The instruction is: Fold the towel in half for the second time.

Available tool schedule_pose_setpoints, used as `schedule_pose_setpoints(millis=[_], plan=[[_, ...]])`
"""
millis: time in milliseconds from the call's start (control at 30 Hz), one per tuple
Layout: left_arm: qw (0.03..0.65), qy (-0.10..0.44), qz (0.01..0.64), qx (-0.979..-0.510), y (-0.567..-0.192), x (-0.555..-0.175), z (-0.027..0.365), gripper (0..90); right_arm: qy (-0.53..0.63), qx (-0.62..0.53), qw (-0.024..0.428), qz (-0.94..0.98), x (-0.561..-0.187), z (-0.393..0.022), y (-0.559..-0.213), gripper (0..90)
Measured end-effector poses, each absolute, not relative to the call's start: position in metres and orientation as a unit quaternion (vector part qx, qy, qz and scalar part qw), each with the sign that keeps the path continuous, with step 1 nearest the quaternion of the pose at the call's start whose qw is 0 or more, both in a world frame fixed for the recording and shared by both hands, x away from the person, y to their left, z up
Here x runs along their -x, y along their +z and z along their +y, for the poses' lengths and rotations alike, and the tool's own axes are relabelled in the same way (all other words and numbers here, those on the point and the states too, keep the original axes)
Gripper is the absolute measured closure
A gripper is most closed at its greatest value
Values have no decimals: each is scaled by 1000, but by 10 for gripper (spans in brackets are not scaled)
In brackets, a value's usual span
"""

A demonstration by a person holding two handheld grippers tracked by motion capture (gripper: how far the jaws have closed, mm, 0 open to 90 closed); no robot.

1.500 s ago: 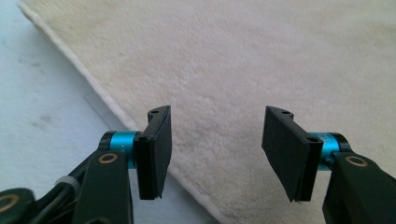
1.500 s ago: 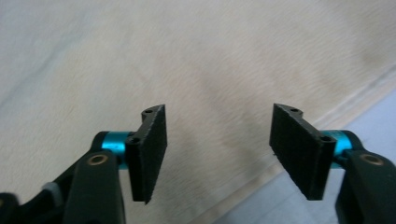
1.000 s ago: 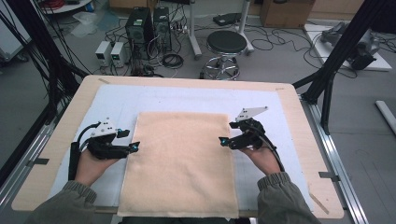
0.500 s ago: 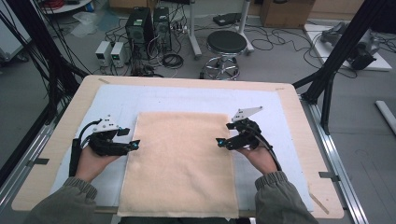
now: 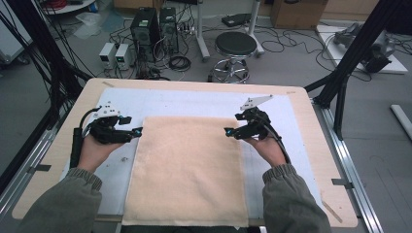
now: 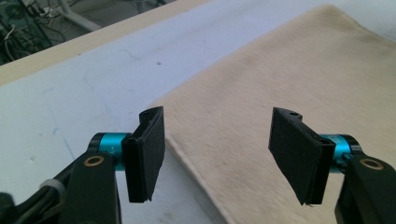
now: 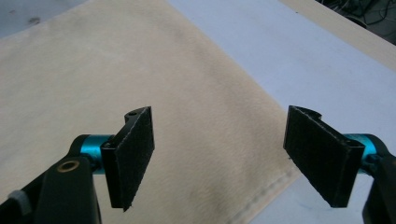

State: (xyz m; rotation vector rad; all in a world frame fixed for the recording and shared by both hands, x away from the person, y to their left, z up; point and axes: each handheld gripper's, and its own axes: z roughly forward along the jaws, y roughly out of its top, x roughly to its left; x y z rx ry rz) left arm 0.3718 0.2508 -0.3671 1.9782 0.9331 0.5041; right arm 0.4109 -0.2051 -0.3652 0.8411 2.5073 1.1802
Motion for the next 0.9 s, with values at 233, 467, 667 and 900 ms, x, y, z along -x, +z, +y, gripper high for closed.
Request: schedule_pose_setpoints(millis=[233,467,667,900], plan=[[408,217,417,-783,-382,-414,249,426,393,-307,129,857,-443,-208,-391,256],[403,199,447,-774,-416,-442,239,449,380,-343,135,848,-461,-219,-413,269],[384,168,465,-780,-441,-452,234,428,358,-361,124,852,-468,-222,-427,305],[394,152,454,-785,-441,-451,230,678,356,-349,81,863,-471,-217,-435,574]])
